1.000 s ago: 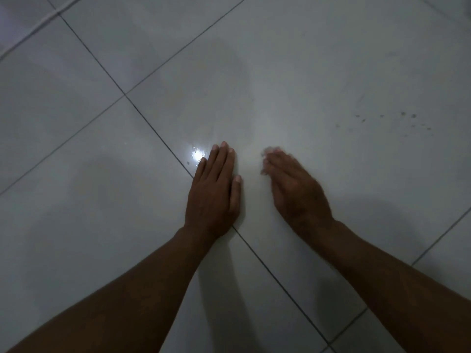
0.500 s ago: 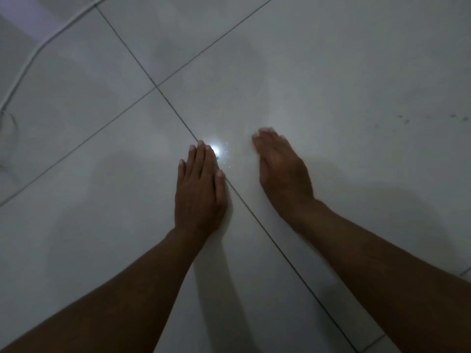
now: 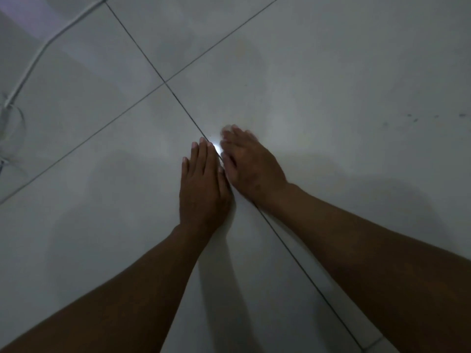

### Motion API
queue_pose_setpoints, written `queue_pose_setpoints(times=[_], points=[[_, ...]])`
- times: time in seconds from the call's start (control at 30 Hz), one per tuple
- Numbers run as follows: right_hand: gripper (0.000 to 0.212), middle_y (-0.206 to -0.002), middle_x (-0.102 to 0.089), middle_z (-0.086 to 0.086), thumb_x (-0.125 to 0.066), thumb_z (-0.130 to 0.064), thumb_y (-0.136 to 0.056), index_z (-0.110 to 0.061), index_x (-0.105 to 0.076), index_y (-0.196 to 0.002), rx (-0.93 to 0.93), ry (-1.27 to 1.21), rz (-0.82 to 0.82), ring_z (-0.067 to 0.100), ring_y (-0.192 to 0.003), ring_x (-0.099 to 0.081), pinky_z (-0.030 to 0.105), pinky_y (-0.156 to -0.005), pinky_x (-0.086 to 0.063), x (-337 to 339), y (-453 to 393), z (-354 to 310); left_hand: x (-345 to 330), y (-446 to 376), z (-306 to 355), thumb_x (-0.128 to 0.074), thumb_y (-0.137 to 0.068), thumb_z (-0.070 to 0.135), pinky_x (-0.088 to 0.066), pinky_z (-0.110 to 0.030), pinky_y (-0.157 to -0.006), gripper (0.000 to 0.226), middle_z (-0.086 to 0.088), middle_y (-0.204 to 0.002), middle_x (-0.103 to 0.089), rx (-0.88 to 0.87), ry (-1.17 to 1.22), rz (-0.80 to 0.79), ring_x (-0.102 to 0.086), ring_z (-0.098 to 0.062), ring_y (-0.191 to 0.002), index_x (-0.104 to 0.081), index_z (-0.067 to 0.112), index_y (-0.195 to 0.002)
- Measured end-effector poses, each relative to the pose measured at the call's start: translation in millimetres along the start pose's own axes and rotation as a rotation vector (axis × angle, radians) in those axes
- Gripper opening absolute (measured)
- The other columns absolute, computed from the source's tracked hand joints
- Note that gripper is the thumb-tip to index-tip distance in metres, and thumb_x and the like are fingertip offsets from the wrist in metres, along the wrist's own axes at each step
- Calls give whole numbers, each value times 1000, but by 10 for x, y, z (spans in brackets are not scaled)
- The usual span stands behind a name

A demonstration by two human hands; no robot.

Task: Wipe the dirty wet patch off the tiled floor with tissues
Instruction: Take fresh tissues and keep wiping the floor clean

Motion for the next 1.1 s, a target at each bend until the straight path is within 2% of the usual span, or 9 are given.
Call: queue_pose_setpoints(times=[0.17, 0.37, 0.5, 0.57, 0.7, 0.8, 0.87, 1.0, 1.1], points=[[29, -129, -63, 11, -49, -12, -96, -4, -69, -115, 151, -60, 6, 23, -123, -58, 35, -110, -39, 187, 314, 148, -13, 14, -15, -23, -102, 26, -3, -38, -123, 57, -11, -163, -11, -14, -16, -4, -3, -19, -152, -17, 4, -155], [27, -129, -62, 17, -59, 2, -91, 0, -67, -117, -245, 106, 218, 28, -124, -57, 36, -112, -35, 436, 390, 587, -40, -67, 209, -19, -101, 31, -6, -44, -124, 60, -12, -163, -13, -81, 3, -33, -4, -20, -152, -19, 4, -154], [29, -135, -59, 12, -54, -8, -96, -4, -66, -122, 23, 16, 31, 23, -128, -53, 39, -112, -38, 483, 657, 423, -149, -85, 452, -16, -101, 33, -4, -39, -124, 60, -12, -162, -16, -150, 3, -43, -5, -19, -152, -22, 4, -154], [29, -135, -59, 11, -55, -7, -95, -3, -67, -121, 25, 21, 58, 22, -128, -54, 40, -110, -40, 644, 823, 546, -198, -117, 596, -18, -101, 32, -4, -39, -124, 60, -11, -162, -18, -185, 12, -42, -7, -19, -152, -24, 4, -153], [30, -134, -59, 15, -53, -5, -94, -2, -66, -121, -342, 86, 297, 26, -128, -53, 41, -112, -38, 1009, 912, 1169, -333, -267, 966, -26, -101, 29, -6, -42, -124, 57, -11, -162, -20, -270, 47, -58, -9, -21, -152, -26, 4, -153], [31, -135, -58, 16, -53, -5, -94, -1, -64, -123, -492, 94, 313, 28, -129, -52, 40, -114, -34, 1119, 824, 1445, -470, -381, 1217, -28, -102, 28, -8, -44, -123, 57, -11, -162, -19, -314, 43, -88, -9, -21, -152, -25, 5, -154], [32, -138, -56, 16, -51, -9, -96, -1, -62, -125, -448, 109, 247, 27, -132, -49, 38, -116, -31, 1112, 837, 1407, -526, -412, 1305, -29, -101, 29, -8, -46, -123, 57, -11, -162, -19, -315, 14, -82, -9, -21, -151, -26, 5, -153], [31, -139, -55, 12, -52, -8, -96, -1, -64, -124, -140, 99, 128, 24, -134, -48, 40, -114, -34, 1151, 1090, 1253, -533, -422, 1304, -30, -101, 30, -8, -46, -123, 58, -10, -162, -19, -324, 2, -74, -9, -19, -152, -26, 6, -153], [31, -138, -56, 13, -49, -8, -97, 0, -64, -123, -250, 154, 241, 25, -133, -48, 40, -114, -34, 1264, 1180, 1486, -528, -425, 1328, -29, -100, 31, -7, -45, -123, 59, -10, -162, -18, -332, -11, -82, -8, -19, -152, -26, 6, -153]])
Point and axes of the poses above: each hand's wrist, its own y-axis away from the middle knuckle, its own x-axis out of the back of the hand, z = x × y, the point moved 5 cm from there along -y, towards the middle knuckle
